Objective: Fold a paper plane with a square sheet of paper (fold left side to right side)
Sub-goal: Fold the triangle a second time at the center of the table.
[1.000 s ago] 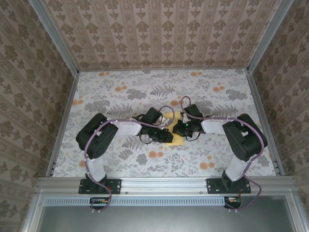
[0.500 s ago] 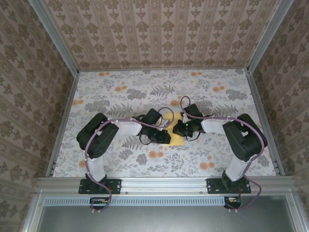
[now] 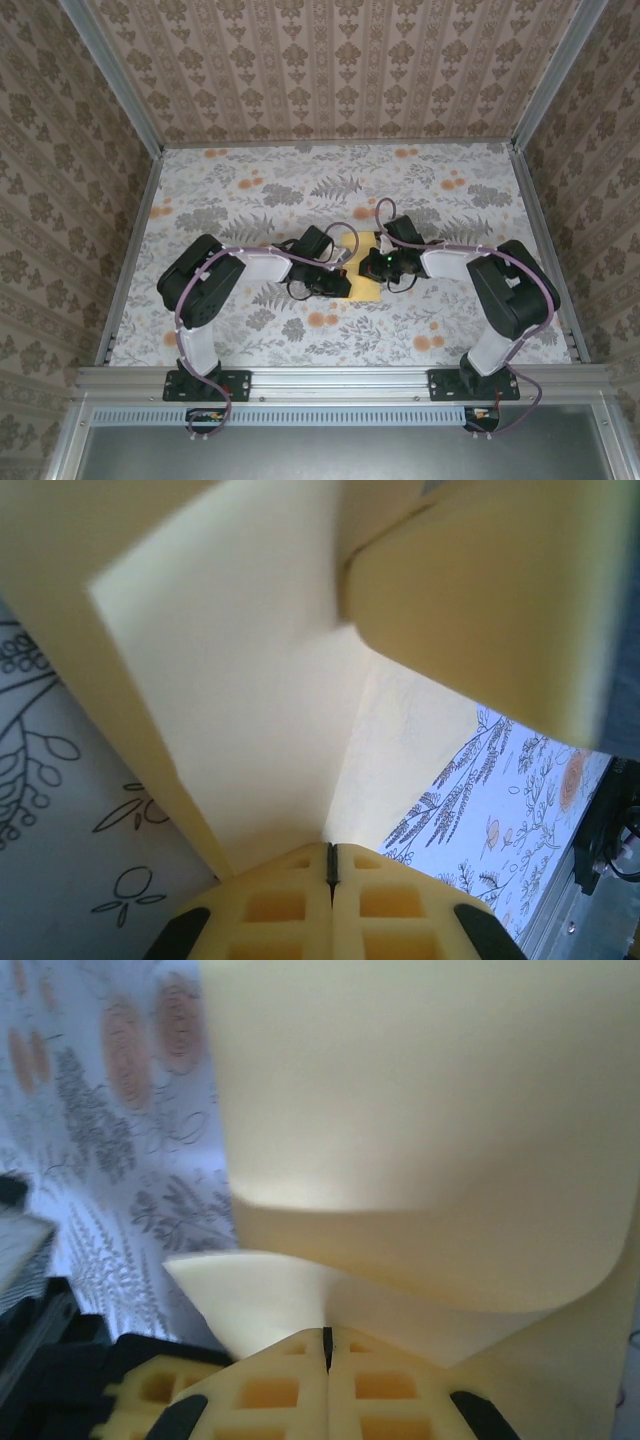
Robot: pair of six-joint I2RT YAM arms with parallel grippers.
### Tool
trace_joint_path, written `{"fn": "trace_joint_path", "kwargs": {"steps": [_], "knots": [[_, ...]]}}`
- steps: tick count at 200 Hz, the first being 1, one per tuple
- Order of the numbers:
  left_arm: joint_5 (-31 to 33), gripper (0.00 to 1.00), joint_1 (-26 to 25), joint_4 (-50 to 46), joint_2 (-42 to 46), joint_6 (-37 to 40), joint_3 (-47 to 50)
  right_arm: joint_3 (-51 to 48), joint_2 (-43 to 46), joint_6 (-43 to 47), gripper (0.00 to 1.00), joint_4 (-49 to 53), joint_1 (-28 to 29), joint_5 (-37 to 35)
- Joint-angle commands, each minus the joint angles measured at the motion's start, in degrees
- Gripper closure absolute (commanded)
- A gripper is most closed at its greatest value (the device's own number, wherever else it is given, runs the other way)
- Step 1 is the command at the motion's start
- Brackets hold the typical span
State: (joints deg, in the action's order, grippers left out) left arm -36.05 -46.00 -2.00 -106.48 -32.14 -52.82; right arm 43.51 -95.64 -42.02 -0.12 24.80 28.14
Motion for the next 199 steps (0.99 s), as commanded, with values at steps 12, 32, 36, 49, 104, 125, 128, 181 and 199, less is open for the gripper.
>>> {"fn": "trace_joint_path", "kwargs": {"steps": [12,32,36,49,104,125,128,181,199], "knots": [[2.5,0.99,-0.1,-2.0,-0.8,0.8,2.3,-1.5,3.7,3.2,0.99,0.0,1.7,1.5],[2.7,0.99,-0.1,-2.2,-0.8,0.9,2.2,-0.4,2.5,4.8,0.99,2.1,3.2,0.9],[2.7,0.99,-0.1,-2.3,-0.8,0.9,2.2,-0.2,2.1,5.0,0.99,2.4,3.4,0.8],[2.8,0.99,-0.1,-2.5,-0.8,1.1,2.0,0.5,1.1,5.3,0.99,2.8,3.9,0.7],[3.7,0.99,-0.4,-3.5,-0.8,1.4,1.3,2.5,-2.1,6.7,0.99,5.3,4.7,-0.8],[4.1,0.99,-0.4,-3.8,-0.7,1.4,1.5,2.5,-2.9,7.6,0.99,6.3,4.7,-2.3],[4.1,0.99,-0.4,-3.9,-0.7,1.4,1.5,2.5,-2.9,7.7,0.99,6.5,4.7,-2.4],[4.3,0.99,-0.4,-4.2,-0.6,1.3,1.6,3.1,-3.6,10.3,0.99,10.2,4.4,-6.4],[4.4,0.99,-0.4,-4.2,-0.7,1.4,1.8,3.4,-3.7,10.9,0.99,10.6,3.5,-6.8]]}}
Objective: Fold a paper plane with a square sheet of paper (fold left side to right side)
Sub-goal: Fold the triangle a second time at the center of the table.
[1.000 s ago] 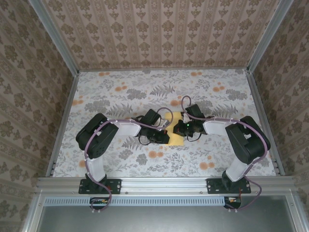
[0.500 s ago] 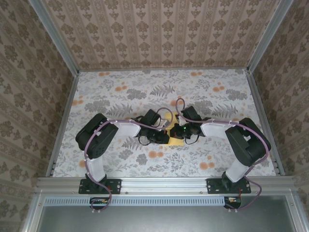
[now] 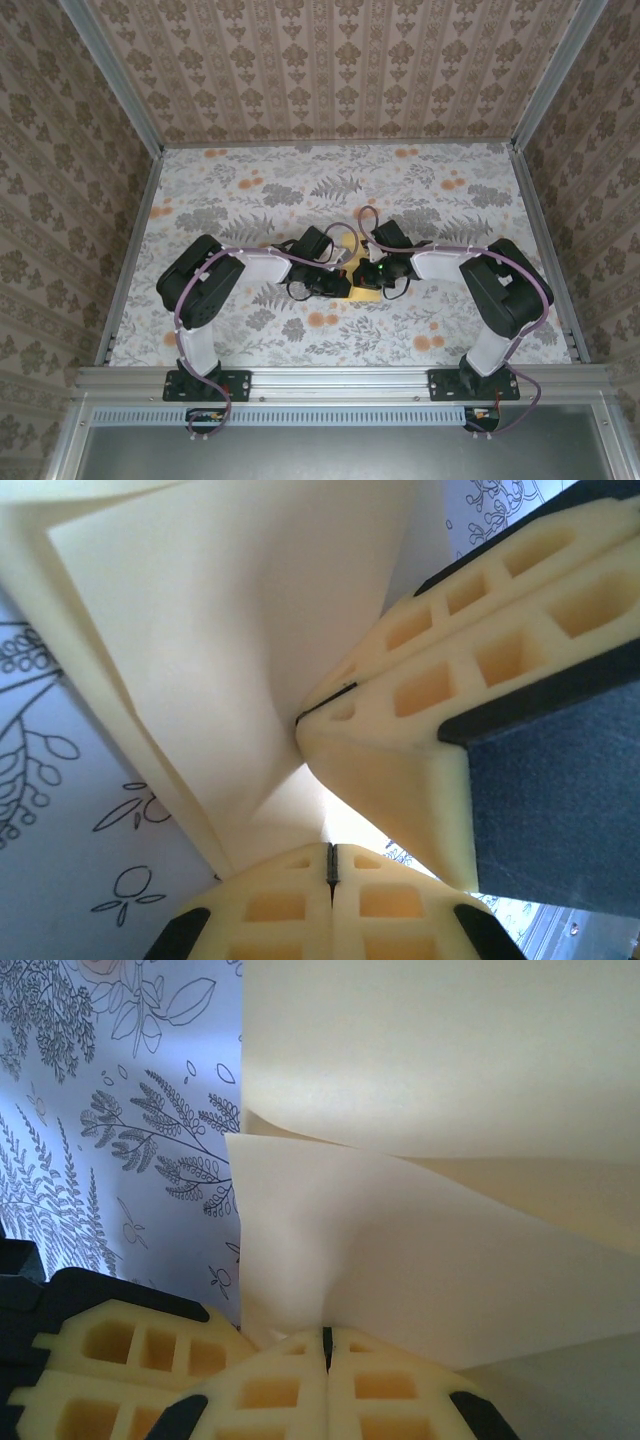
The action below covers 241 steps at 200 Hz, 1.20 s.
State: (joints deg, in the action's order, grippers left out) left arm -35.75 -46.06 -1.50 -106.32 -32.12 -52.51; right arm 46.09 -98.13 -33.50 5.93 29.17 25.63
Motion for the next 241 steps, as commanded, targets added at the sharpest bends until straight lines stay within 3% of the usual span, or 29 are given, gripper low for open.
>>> {"fn": "trace_joint_path", "kwargs": {"steps": [1,132,196,241], "knots": [[4.1,0.99,-0.3,-4.7,-0.9,1.3,1.5,0.8,-1.2,2.4,0.99,4.6,-0.9,-4.3],[4.2,0.99,-0.4,-4.5,-0.5,1.6,1.6,5.1,-0.4,8.4,0.98,8.2,-12.5,-3.4],[4.6,0.99,-1.1,-4.0,0.1,2.0,0.2,2.0,6.9,3.6,0.98,5.2,-9.4,3.3],[4.7,0.98,-1.2,-4.1,0.4,1.9,0.0,0.8,1.8,-0.5,0.98,-0.3,-5.9,4.8]]}}
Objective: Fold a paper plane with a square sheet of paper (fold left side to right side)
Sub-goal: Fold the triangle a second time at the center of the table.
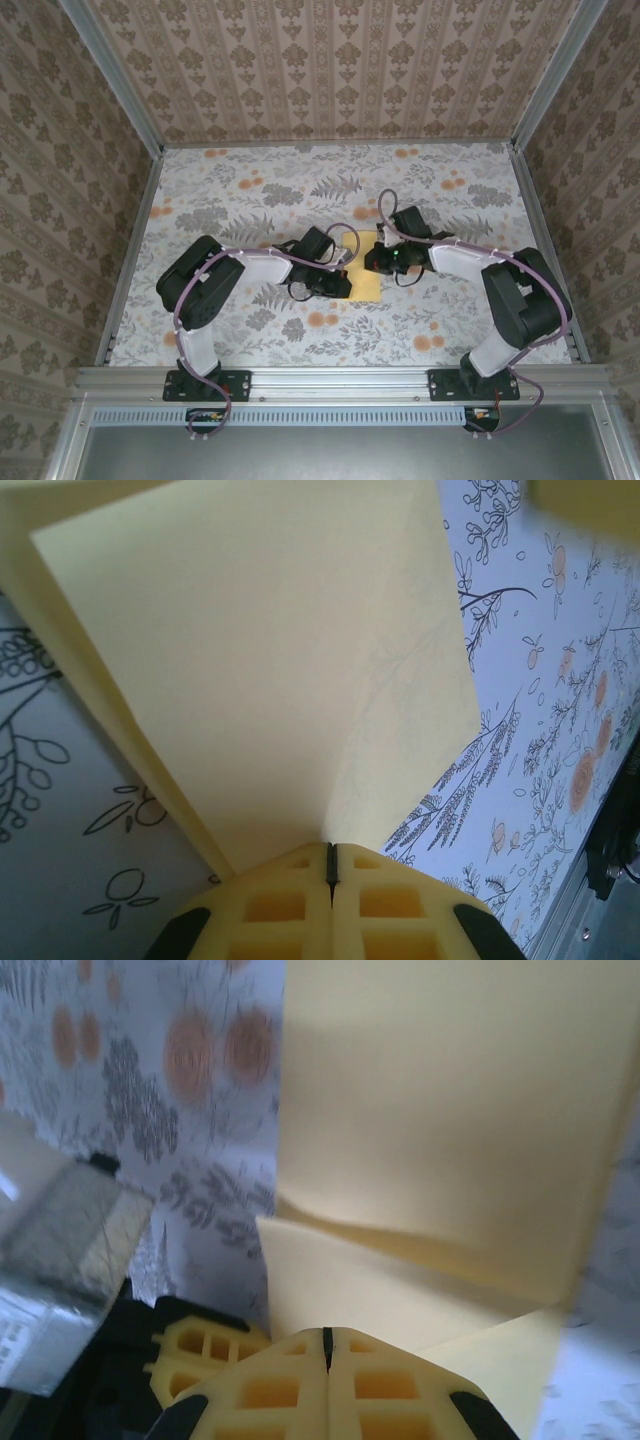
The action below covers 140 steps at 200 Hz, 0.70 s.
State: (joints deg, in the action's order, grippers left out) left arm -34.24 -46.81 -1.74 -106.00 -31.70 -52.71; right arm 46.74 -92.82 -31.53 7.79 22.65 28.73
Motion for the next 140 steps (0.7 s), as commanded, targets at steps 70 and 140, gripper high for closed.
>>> {"fn": "trace_joint_path", "kwargs": {"steps": [70,140], "knots": [[0.5,0.94,-0.5,-3.9,1.2,1.1,-4.3,4.1,-9.9,0.9,0.98,7.4,0.5,-4.7],[-1.7,0.95,0.1,-3.4,-3.5,1.7,-8.9,4.5,-10.5,1.8,1.00,8.3,0.5,-3.8]]}}
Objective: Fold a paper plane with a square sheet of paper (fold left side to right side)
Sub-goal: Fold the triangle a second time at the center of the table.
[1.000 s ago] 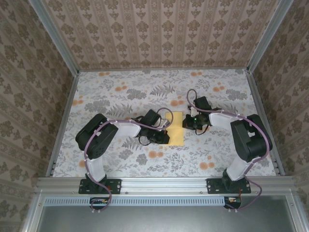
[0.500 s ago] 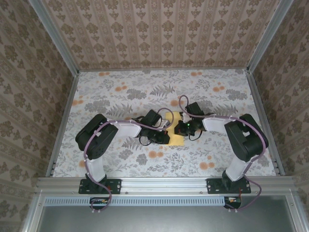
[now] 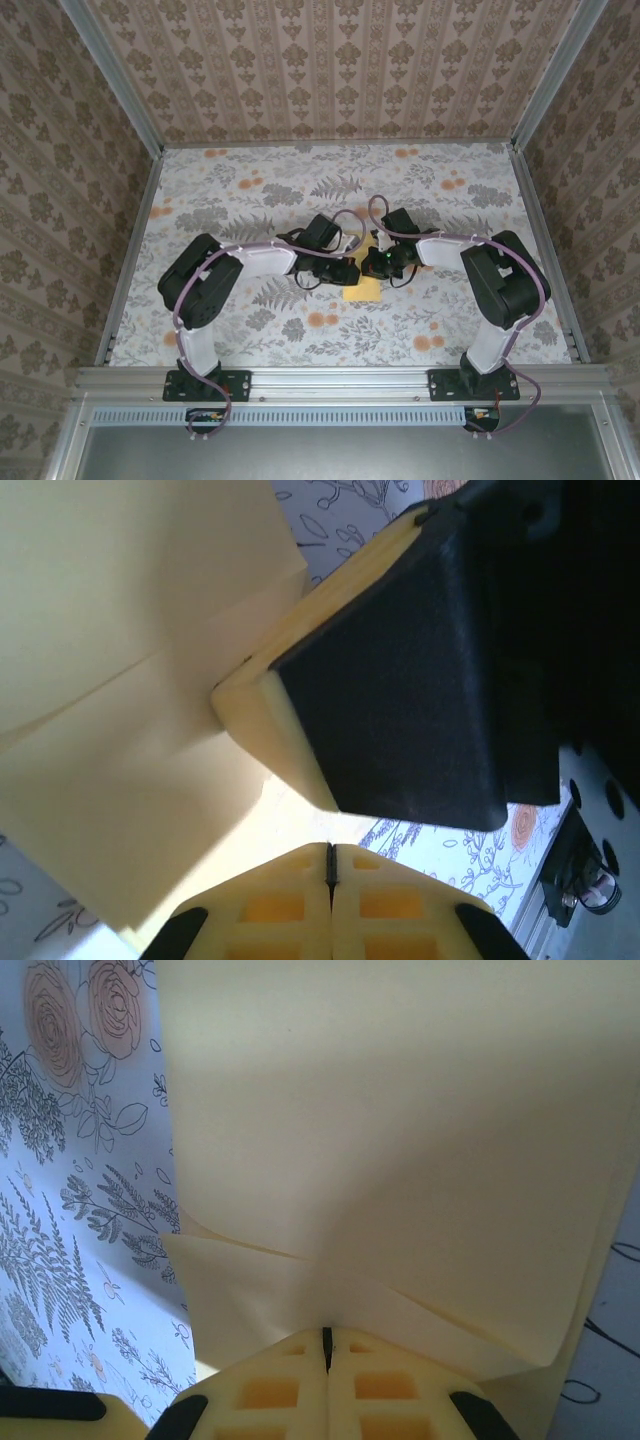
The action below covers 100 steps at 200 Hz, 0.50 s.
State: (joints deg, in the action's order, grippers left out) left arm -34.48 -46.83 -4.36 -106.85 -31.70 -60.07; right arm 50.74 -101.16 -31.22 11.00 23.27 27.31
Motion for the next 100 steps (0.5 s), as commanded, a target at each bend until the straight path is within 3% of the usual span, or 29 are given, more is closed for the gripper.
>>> {"fn": "trace_joint_path", "kwargs": {"steps": [1,100], "knots": [[-1.5,0.95,0.2,-0.8,-2.7,1.7,-1.6,0.6,-2.2,1.5,1.00,5.1,-0.1,-2.3],[0.8,0.97,0.6,-1.4,-2.5,0.8,3.5,1.4,-2.8,3.0,1.00,8.2,-0.1,-4.1]]}}
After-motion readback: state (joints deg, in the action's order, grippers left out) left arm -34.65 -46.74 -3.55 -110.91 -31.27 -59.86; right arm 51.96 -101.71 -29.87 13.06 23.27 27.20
